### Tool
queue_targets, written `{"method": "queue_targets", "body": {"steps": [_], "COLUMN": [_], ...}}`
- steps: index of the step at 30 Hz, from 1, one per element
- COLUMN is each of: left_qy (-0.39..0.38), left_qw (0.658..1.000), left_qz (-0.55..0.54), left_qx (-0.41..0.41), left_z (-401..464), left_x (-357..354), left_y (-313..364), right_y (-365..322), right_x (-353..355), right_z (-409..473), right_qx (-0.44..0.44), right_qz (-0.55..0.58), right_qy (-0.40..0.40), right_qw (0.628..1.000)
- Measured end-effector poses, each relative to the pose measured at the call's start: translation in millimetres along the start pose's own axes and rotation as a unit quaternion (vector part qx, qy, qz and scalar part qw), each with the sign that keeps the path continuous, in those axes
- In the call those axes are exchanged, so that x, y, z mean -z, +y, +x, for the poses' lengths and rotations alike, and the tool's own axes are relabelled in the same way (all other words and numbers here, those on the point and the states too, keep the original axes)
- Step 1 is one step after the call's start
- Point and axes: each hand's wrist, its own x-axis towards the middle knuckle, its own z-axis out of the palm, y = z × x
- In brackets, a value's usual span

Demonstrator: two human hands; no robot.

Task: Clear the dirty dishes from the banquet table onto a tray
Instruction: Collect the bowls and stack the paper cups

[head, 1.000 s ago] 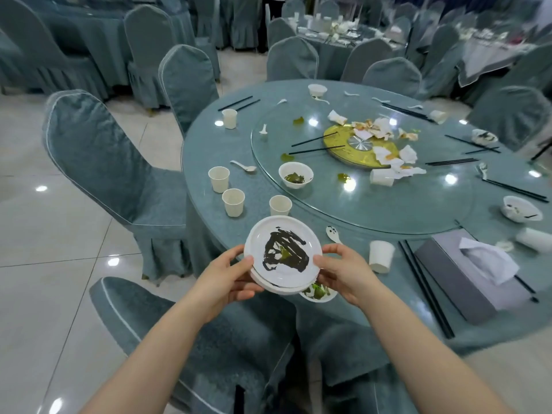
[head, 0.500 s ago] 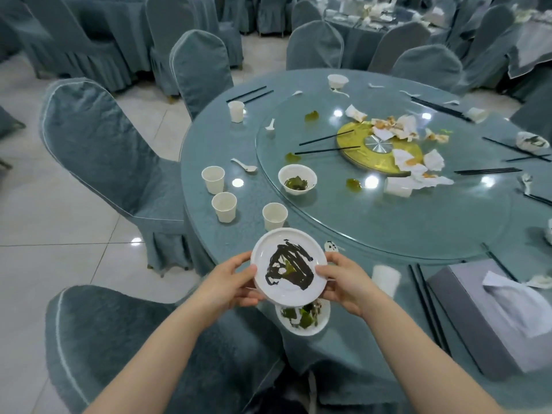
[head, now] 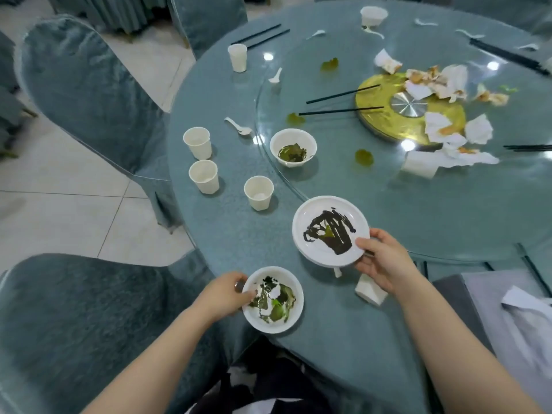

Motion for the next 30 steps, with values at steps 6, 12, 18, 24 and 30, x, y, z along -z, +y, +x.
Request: {"method": "queue_targets", "body": {"steps": [6,12,18,24,30], "left_qy": [0.076,0.115,0.125,0.134,0.148], "left_qw": [0.996,0.987,0.978,0.963,0.951], "left_qz": [-0.047,-0.112,-0.168,-0.234,-0.270], "left_qx": [0.005,-0.004,-0.012,-0.012,-0.008], "left_z": [7.7,12.5,17.9,27.3,38.1], "left_x": [3.0,16.3,24.5,33.6,48.6], "left_y": [11.9,36.7,55.9,65.4,67.3], "right_y": [-8.8,-26.5,-32.4,-40.9,-58.5], "right_x": [26.1,59.7,70.0,60.6,28.1], "right_z": [10.5,32.1,50.3,45.4,57.7], "right_qx": [0.017,0.046,0.065,0.139,0.236], "right_qz": [0.046,0.047,-0.003,-0.187,-0.309], "right_qy": [0.052,0.153,0.212,0.254,0.223], "right_qw": [0.997,0.986,0.975,0.939,0.894]}}
